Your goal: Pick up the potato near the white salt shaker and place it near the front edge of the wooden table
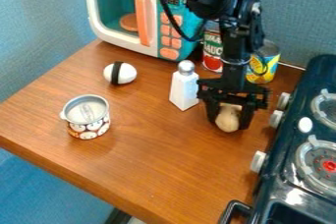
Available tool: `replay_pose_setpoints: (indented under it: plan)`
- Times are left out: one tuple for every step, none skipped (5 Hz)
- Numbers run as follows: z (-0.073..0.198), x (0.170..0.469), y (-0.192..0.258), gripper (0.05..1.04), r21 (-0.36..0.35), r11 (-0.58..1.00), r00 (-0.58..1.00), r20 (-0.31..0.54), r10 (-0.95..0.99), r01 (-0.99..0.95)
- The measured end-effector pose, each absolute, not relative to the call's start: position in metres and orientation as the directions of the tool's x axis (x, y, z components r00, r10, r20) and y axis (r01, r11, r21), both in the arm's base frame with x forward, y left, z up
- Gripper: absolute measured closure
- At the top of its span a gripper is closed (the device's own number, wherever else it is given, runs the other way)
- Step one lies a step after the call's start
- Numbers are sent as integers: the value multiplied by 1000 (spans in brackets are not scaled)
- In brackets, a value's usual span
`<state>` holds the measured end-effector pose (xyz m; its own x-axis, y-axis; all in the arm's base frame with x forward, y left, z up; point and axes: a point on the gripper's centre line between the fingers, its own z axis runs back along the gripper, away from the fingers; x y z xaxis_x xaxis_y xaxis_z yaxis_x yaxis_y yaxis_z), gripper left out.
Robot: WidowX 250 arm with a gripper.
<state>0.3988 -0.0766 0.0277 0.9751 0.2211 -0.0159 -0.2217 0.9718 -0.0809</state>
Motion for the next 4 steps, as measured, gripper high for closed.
replay_pose_setpoints:
  plan:
    - [26, 396, -78, 420, -94, 968, 973, -13, 232, -232]
    - [27, 391, -78, 424, -98, 970, 975, -25, 222, -224]
    - [47, 369, -72, 424, -73, 981, 984, -39, 176, -179]
    - [64, 330, -63, 424, -44, 994, 992, -77, 95, -99]
